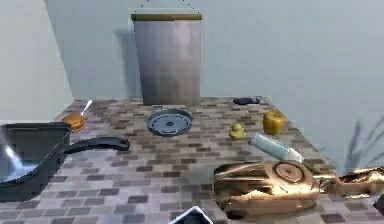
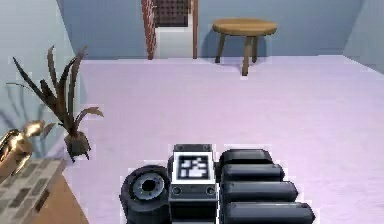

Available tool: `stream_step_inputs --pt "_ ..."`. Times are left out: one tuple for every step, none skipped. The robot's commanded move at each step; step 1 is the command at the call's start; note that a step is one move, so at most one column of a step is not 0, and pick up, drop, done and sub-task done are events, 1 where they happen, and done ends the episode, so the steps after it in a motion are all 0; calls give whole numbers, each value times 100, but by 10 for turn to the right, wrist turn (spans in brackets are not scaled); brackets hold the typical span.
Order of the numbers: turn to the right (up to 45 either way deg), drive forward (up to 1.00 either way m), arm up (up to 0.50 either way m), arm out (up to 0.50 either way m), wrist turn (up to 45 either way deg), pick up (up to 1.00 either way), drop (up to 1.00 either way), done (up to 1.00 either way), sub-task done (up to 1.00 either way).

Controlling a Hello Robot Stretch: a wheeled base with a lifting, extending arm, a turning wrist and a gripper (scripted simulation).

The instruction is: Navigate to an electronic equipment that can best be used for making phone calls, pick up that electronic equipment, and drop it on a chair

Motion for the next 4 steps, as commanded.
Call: stream_step_inputs --pt "450 0 0 0 0 0 0 0 0" --pt "420 0 0 0 0 0 0 0 0" --pt "0 100 0 0 0 0 0 0 0" --pt "0 100 0 0 0 0 0 0 0"
